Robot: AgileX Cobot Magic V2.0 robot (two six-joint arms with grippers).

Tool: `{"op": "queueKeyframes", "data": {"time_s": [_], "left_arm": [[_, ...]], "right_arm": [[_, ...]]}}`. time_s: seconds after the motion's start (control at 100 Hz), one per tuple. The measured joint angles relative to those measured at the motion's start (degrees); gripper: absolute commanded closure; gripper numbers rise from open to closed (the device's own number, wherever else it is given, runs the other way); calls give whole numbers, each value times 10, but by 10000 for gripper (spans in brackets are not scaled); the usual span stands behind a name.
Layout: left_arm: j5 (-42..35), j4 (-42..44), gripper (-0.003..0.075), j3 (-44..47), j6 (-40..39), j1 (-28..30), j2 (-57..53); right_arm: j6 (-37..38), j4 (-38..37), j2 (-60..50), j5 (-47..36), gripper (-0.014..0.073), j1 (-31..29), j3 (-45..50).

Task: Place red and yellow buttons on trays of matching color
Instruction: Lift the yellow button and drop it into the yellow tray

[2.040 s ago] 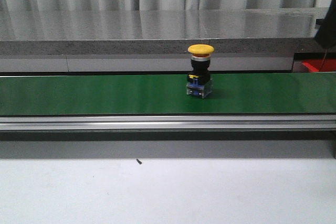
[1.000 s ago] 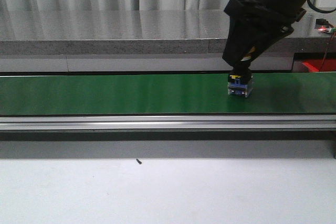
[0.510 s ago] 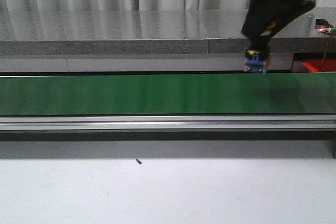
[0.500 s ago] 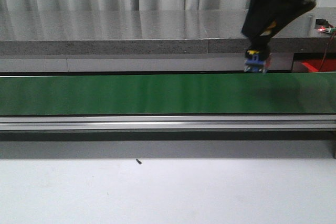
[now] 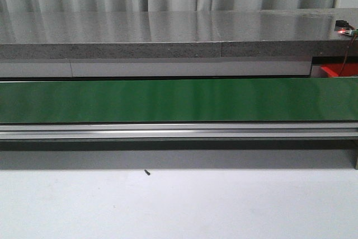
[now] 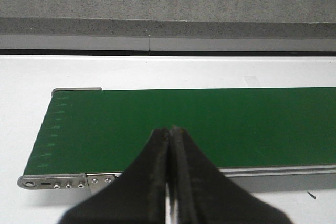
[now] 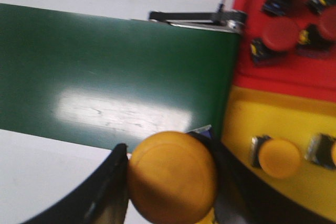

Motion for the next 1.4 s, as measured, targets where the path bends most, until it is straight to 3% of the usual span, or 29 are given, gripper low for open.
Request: {"op": "queueKeyframes", "data": {"time_s": [0.21,0.63,1.4], "left_arm": [[0,0,740,0,0,0,0],[0,0,740,0,0,0,0],[0,0,740,0,0,0,0]], "right_arm": [[0,26,-5,-51,389,-98,67],[0,33,-4,-119,389,-161,109],[0,27,83,-167,389,-194,165]]}}
